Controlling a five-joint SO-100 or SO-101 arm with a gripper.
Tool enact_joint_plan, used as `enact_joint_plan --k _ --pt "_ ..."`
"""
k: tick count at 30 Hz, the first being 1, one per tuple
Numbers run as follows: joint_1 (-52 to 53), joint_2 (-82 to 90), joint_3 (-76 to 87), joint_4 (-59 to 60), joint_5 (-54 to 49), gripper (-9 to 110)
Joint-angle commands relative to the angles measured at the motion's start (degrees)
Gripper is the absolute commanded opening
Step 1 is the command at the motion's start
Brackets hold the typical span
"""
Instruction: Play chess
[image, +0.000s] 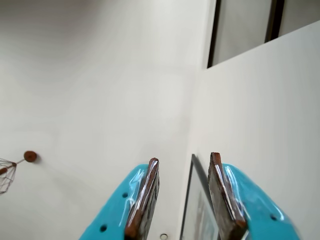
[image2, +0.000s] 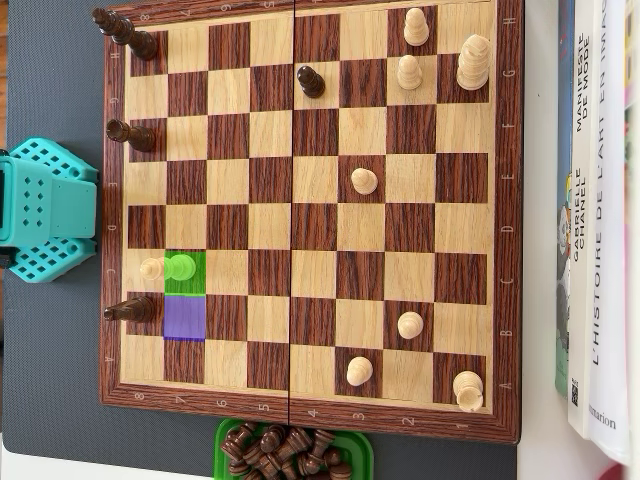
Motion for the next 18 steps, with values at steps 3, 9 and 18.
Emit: enact_joint_plan --k 3,9,18 --pt "-0.35 -0.7 1.14 -0.35 -0.44 15" --pt "0.09 -0.79 1.14 -0.35 0.0 15" --pt "0.18 -0.79 1.14 -0.35 0.09 15"
